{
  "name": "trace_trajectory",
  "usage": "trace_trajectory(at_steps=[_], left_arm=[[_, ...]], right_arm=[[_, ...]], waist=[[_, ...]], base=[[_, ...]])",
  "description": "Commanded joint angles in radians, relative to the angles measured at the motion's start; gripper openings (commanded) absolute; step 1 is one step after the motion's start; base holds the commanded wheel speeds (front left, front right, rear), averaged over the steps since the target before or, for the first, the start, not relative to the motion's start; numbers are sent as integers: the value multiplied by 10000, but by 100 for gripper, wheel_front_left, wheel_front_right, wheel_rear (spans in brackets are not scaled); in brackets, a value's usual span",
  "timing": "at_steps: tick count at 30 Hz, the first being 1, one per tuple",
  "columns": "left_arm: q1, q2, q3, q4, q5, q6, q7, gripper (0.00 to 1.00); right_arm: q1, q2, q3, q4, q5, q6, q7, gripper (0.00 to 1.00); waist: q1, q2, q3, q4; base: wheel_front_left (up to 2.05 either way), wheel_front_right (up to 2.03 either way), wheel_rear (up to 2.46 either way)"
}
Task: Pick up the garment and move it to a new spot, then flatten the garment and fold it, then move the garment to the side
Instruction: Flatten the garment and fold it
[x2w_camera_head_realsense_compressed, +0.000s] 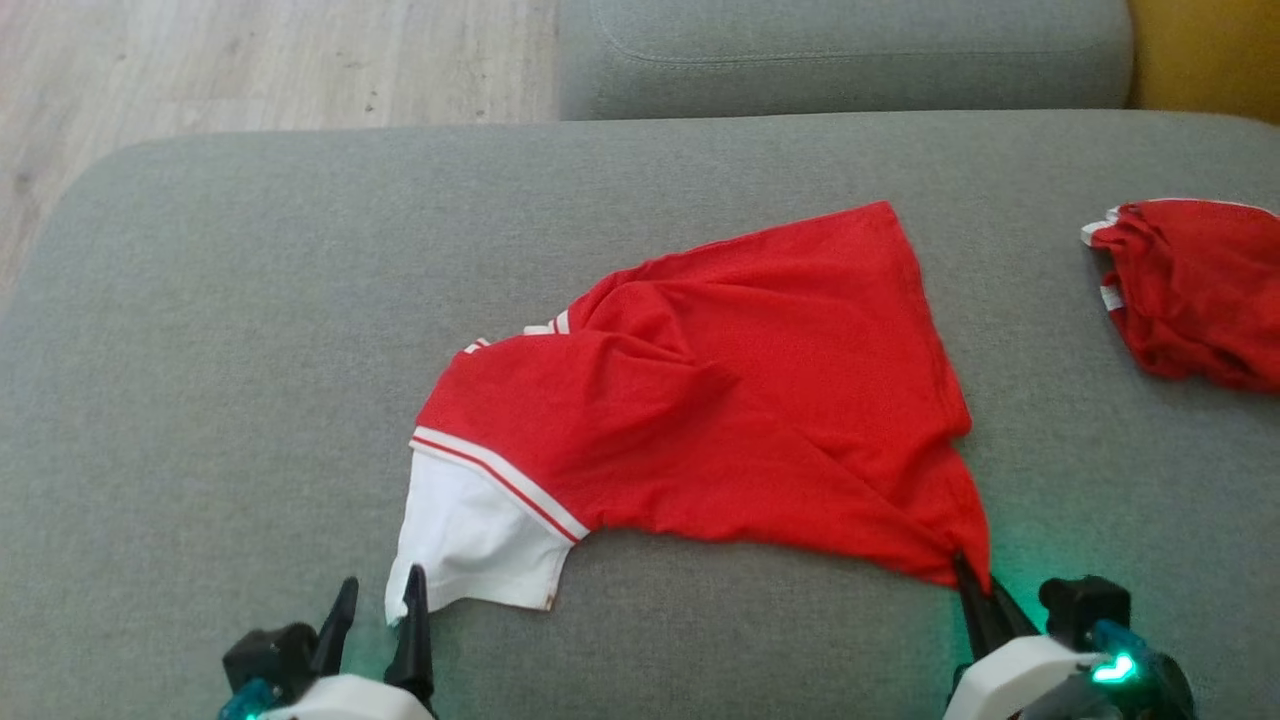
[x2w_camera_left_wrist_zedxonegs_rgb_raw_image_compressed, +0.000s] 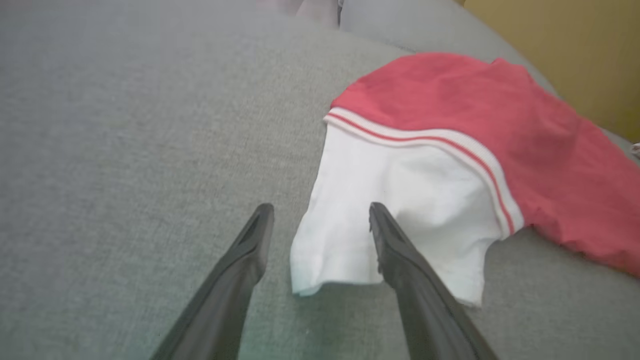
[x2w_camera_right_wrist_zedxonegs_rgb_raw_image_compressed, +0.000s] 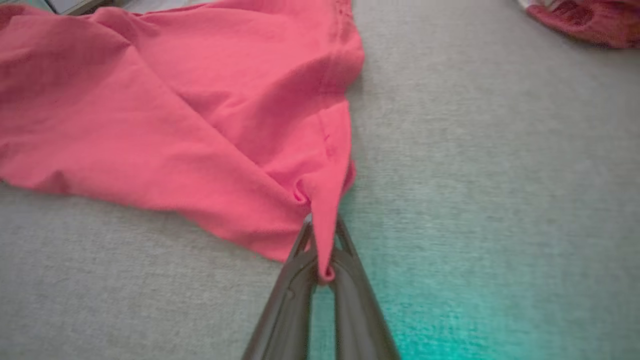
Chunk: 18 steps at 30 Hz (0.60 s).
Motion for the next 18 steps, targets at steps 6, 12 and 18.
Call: trace_trajectory(at_steps=[6,12,18], left_arm=[[-714,54,319,759,-248,6,341,100],[-951,-62,120,1542,-325,-160,653,100],[-940,-194,-183,1649,-353,-354,932,100]], right_arm=[[-485,-56,-59,-638,-276,65,-109,0],[-418,-56,83,-934,-189,65,-58,0],[-332,-56,141,-1089,-157,65,-22,0]], waist=[[0,0,47,-218],[0,0,96,-357],[0,0,82,-424]], base=[[0,0,0],[0,0,0],[0,0,0]])
